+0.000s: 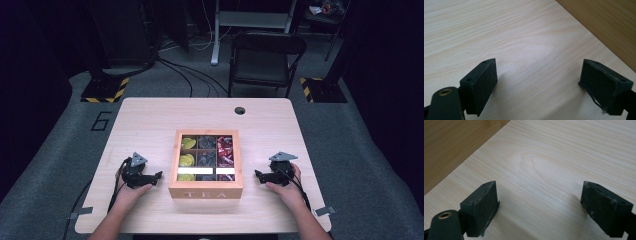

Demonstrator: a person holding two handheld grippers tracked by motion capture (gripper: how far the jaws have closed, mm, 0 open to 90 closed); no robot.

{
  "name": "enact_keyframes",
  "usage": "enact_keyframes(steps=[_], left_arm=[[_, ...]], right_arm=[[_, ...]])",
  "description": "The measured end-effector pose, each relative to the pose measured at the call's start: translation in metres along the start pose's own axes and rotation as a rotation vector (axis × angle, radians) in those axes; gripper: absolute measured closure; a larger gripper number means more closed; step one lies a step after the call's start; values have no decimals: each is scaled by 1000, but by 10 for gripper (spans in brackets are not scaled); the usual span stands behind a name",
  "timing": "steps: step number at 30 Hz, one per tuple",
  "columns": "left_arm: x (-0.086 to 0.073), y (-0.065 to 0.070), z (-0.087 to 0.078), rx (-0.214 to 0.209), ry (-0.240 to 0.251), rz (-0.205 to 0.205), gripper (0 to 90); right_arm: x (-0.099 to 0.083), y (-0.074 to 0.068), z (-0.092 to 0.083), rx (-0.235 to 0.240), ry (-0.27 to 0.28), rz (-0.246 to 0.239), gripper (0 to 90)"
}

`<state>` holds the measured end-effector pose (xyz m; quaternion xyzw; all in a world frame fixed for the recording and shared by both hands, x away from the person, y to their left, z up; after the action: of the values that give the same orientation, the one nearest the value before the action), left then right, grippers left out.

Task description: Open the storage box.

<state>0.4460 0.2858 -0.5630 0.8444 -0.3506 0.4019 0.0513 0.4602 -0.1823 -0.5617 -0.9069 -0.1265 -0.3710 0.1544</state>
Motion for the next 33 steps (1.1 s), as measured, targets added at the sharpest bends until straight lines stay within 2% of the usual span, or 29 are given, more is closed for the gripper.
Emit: enact_keyframes(steps=[1, 13, 23, 25, 27, 28, 30, 32, 33], left_arm=[[0, -1, 0, -2, -6, 12, 141], [0, 0, 0, 8, 2, 1, 142], [0, 0, 0, 2, 0, -2, 150], [0, -1, 0, 4, 2, -2, 159], [0, -1, -1, 12, 8, -12, 179], [0, -1, -1, 21, 12, -19, 197], [0, -2, -2, 19, 12, -18, 216], [0, -1, -4, 12, 3, -11, 281], [0, -1, -4, 12, 3, -11, 296]], right_arm=[[0, 0, 0, -1, -1, 0, 133], [0, 0, 1, -10, -2, 14, 106], [-1, -1, 0, -15, 0, 18, 130], [-1, -2, -1, -5, 2, 10, 140], [0, -2, -1, -7, 5, 12, 165], [0, -3, -1, -4, 22, 6, 247], [0, -4, -1, 0, 23, 9, 266], [0, -5, -3, 5, 18, 6, 332], [0, -5, -3, 5, 18, 6, 332]])
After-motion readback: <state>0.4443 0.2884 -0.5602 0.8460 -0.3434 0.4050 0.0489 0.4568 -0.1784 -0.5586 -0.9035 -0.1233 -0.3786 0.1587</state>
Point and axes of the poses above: each handheld gripper's, and its own axes: z roughly forward along the jaws, x roughly out of its top, y roughly to its right, the point moved 5 cm from there along z, roughly forward along the jaws, and after that the axes turned 15 degrees about z, right-handed, at the moved point
